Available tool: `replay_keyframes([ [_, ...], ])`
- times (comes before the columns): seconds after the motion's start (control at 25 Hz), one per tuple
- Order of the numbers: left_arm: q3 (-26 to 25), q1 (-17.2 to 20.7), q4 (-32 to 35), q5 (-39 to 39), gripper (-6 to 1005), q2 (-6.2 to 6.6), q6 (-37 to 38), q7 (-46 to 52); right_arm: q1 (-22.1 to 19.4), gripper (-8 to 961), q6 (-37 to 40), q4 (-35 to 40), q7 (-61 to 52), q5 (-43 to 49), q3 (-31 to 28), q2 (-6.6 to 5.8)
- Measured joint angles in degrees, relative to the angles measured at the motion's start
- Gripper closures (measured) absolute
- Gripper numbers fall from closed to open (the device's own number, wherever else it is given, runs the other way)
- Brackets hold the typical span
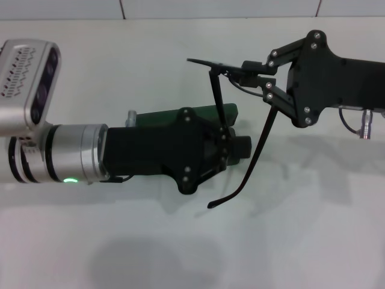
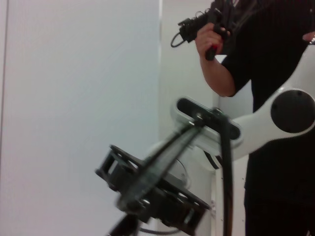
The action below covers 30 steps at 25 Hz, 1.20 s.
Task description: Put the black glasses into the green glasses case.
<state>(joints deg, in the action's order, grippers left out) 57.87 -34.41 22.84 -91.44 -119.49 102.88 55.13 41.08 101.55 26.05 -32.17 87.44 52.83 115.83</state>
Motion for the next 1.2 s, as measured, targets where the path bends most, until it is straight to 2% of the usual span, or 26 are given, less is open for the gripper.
replay_keyframes([
  [0.72,-0.1,-0.1,0.0,4.7,969,0.34,-0.7,0.5,0.1,896,-0.2,0.0,0.0,0.3,2.0,0.01],
  [1.2,-0.1,-0.1,0.3,5.0,967,0.4,-0.9,0.5,0.0,896,-0.3,0.0,0.0,0.3,2.4,-0.07],
])
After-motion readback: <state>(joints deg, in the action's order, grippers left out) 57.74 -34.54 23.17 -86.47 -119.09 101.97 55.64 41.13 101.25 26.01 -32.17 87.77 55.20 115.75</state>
